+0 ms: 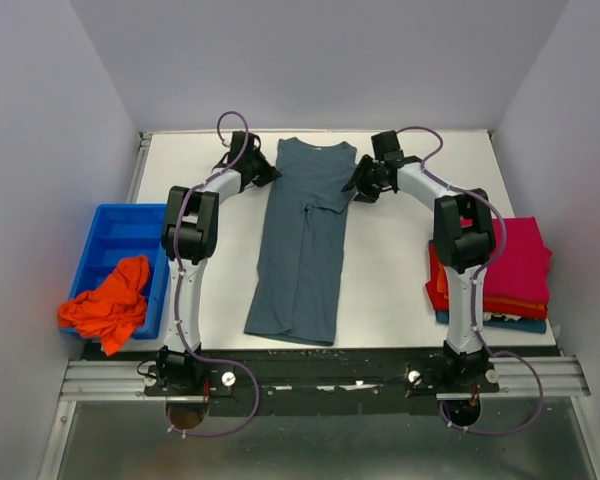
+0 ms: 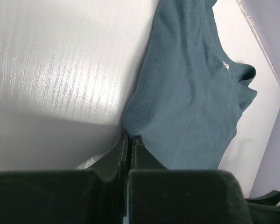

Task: Fold and stack the t-shirts
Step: Rotate the tshirt 90 degrees

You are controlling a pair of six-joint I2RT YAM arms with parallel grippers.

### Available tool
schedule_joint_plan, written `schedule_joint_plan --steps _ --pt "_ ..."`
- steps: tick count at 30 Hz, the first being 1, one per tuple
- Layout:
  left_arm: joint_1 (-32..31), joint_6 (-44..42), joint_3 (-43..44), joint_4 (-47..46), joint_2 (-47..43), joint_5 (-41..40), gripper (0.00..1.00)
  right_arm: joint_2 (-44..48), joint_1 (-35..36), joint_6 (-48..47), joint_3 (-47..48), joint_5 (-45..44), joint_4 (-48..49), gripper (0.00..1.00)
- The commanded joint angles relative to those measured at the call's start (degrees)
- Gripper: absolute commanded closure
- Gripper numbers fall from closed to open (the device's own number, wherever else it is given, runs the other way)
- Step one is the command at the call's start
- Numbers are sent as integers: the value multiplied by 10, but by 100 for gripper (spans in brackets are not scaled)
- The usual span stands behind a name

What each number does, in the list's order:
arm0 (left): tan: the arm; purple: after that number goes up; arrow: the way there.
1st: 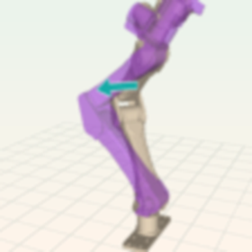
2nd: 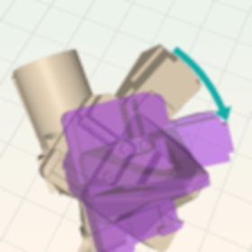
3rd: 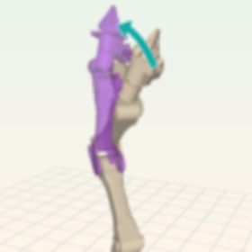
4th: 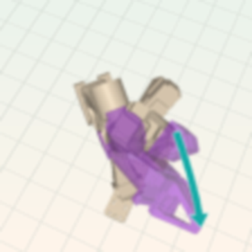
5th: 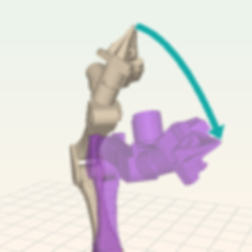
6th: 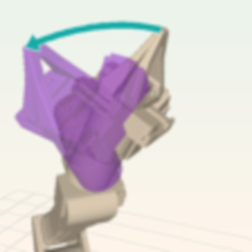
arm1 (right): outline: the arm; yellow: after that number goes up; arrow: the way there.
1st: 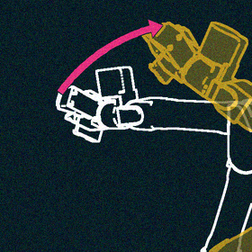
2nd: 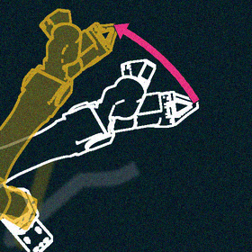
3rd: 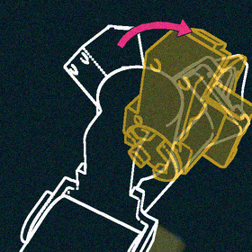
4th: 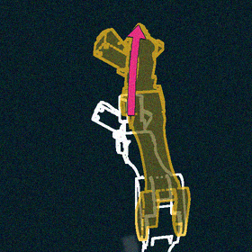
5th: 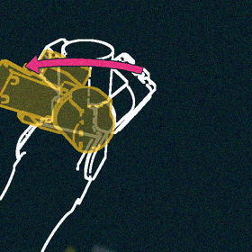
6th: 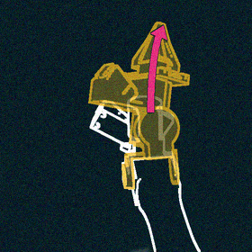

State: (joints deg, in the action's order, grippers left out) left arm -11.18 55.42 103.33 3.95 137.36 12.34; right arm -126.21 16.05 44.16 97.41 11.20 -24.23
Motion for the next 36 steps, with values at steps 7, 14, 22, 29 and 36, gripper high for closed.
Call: schedule_joint_plan --steps 7,14,22,29,36 --pt "12 2 -2 4 25 -13 100 -82 0 31 78 -7 -54 55" --pt "12 18 -27 -15 13 -14 100 -104 2 31 112 0 -63 83" --pt "6 52 -95 -77 -16 -35 100 -130 -16 22 171 3 -89 99" --pt "-7 65 -23 -63 29 -35 100 -166 -42 11 249 12 -115 99" --pt "-6 35 29 6 34 -45 58 -178 -48 -14 290 17 -139 49"
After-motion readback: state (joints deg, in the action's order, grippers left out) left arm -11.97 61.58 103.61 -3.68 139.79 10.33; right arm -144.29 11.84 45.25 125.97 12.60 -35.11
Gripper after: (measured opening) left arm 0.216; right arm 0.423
